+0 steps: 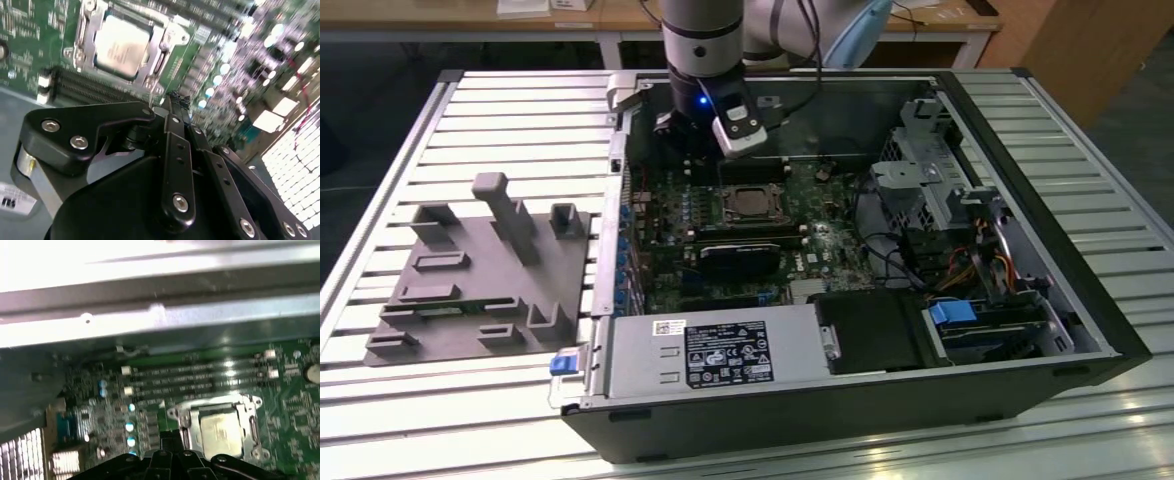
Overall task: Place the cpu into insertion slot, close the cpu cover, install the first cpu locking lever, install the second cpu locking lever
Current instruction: 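Install the first cpu locking lever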
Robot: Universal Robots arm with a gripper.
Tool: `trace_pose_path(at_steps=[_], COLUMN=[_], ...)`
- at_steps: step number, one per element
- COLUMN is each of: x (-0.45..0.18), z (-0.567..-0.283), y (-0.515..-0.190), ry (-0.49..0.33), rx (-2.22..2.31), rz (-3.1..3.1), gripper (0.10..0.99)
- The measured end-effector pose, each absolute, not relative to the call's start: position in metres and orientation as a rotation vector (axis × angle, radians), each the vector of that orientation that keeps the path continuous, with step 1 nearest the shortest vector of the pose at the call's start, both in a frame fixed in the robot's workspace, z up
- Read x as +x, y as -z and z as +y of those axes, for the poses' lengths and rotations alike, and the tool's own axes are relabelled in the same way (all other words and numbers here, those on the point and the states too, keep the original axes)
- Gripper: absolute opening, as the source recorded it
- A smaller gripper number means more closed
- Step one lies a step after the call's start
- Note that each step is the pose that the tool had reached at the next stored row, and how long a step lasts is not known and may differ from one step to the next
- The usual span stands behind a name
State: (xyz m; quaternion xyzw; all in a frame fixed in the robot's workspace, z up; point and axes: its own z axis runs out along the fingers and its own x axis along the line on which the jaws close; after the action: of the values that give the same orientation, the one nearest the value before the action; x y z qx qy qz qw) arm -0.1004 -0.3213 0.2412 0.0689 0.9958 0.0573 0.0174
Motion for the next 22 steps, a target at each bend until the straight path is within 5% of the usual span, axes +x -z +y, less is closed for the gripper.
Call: trace_pose_path(at_steps=[22], x=[-0.1109], z=[-0.3213], y=[-0.2477], ry=[-0.35], rx=[0.211], rz=[3.064], gripper=[0.102])
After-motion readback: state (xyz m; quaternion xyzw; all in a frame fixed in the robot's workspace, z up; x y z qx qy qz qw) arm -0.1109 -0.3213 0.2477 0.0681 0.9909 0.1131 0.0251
